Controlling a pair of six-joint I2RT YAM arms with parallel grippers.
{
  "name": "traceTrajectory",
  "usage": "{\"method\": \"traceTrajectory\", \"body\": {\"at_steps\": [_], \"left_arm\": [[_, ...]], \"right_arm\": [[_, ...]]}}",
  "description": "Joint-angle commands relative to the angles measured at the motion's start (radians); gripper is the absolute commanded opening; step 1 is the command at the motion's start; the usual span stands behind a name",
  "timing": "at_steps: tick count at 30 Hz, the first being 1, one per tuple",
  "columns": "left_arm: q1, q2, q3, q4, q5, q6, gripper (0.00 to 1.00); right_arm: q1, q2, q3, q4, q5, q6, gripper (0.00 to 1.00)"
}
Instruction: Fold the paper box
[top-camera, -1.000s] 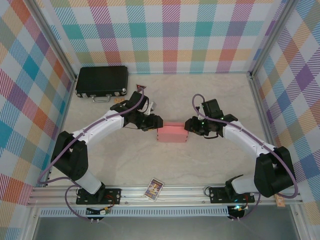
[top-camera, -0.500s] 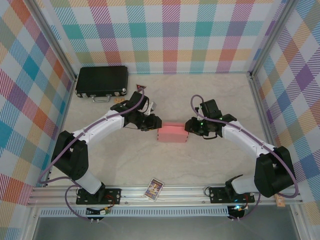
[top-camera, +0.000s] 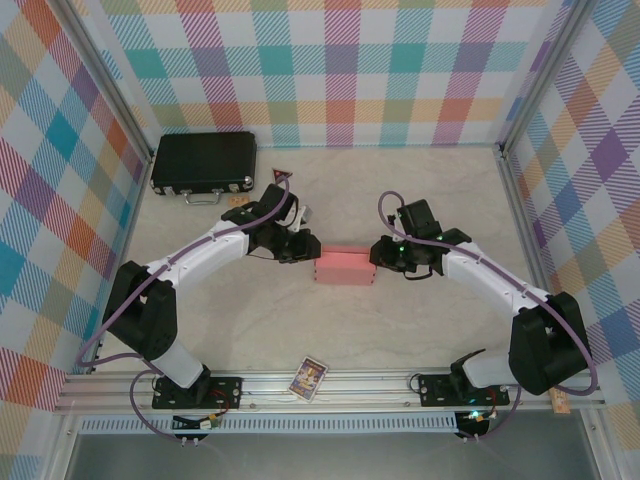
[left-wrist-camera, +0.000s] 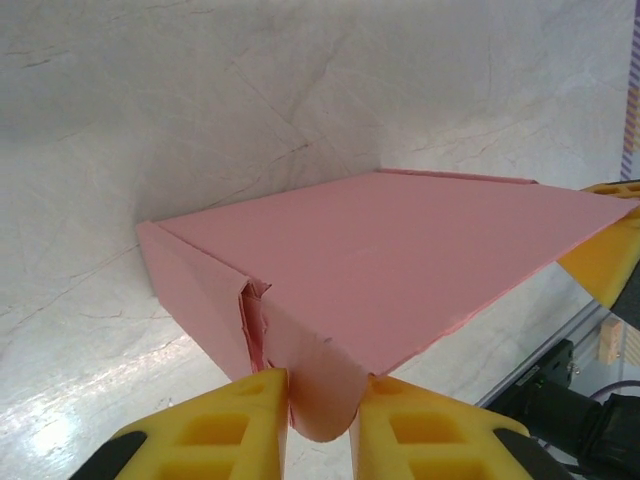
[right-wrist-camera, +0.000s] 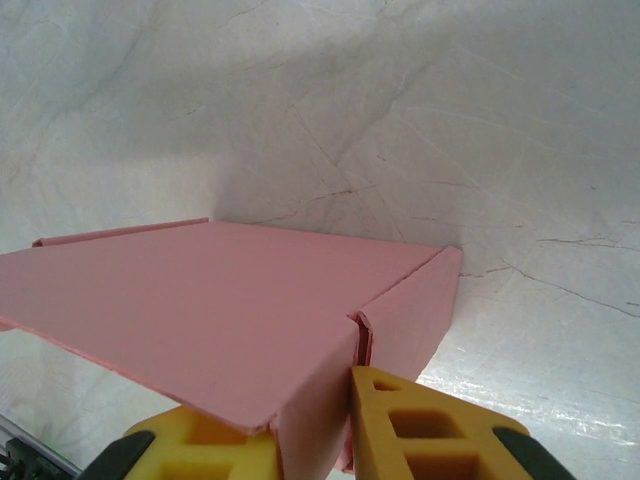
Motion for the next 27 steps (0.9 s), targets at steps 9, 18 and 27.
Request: {"method": "traceTrajectory", "body": {"at_steps": [9, 18, 27], "left_arm": [[-0.028, -0.020, -0.032, -0.044, -0.045, 0.041, 0.23], [-0.032, -0.027, -0.028, -0.044, -0.057, 0.043, 0.23], [-0.032, -0.026, -0.032, -0.050, -0.069, 0.044, 0.23]], "right_arm": [[0.029, 0.002, 0.022, -0.069, 0.074, -0.021, 0.23], [0.042, -0.009, 0.044, -0.085, 0.089, -0.042, 0.25], [0.046, -0.013, 0.068, -0.109, 0.113, -0.053, 0.28]]}}
